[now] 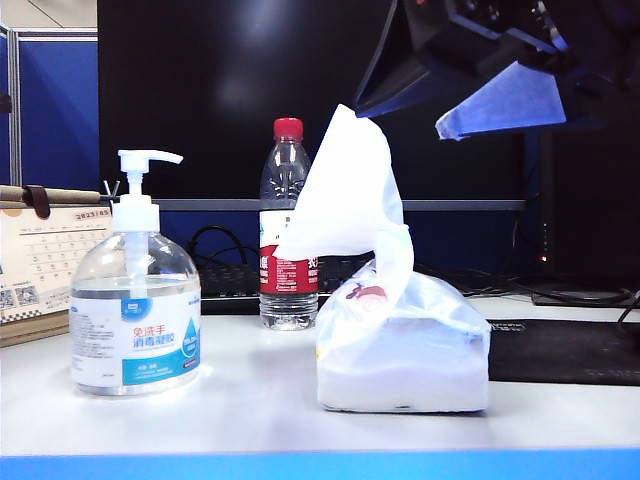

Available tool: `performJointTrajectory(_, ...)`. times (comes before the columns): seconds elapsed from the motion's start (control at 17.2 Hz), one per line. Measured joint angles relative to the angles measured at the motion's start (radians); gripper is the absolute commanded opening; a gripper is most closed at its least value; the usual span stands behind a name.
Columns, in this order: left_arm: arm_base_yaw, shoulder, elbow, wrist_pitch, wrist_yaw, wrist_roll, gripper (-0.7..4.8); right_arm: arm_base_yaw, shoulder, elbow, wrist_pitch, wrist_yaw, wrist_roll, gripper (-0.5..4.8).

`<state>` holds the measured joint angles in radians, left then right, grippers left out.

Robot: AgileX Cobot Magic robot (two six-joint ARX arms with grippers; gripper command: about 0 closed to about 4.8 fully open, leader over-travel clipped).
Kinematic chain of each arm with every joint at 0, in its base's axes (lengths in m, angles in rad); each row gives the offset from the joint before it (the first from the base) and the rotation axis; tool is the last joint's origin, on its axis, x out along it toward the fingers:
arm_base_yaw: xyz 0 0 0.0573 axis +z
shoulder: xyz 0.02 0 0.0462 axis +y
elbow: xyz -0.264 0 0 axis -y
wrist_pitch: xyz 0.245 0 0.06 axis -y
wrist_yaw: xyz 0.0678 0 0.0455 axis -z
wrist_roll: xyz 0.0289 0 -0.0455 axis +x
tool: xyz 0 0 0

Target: Pull out a tissue from the tissue dispenser, then press the switch of the alcohol sanitizer bottle to drop some sanitizer on the paper tissue, and finally place the treated tissue on the table.

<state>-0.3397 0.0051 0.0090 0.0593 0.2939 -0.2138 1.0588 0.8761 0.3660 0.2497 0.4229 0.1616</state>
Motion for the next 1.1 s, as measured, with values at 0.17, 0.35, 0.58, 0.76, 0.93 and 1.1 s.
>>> performJointTrajectory(0.17,0.0,0.0,0.0,0.0,0.0,0.0,1.34,-0.002,0.011,-0.025,-0.003,-0.002,0.024,3.79)
performJointTrajectory(0.35,0.0,0.0,0.0,-0.001,0.0,0.0,1.34,-0.016,0.128,-0.024,0.073,-0.048,0.028,3.79)
performJointTrajectory(0.58,0.0,0.0,0.0,-0.003,0.0,0.0,1.34,-0.079,0.324,-0.024,0.235,-0.06,0.028,3.78)
performJointTrajectory(0.76,-0.001,0.0,0.0,-0.003,0.0,0.0,1.34,-0.18,0.404,-0.024,0.386,-0.088,0.024,3.77)
performJointTrajectory(0.93,0.0,0.0,0.0,-0.004,0.0,0.0,1.34,-0.263,0.441,-0.022,0.457,-0.21,0.041,3.73)
performJointTrajectory(1.1,0.0,0.0,0.0,-0.004,0.0,0.0,1.34,-0.258,0.476,-0.021,0.46,-0.256,0.07,3.63)
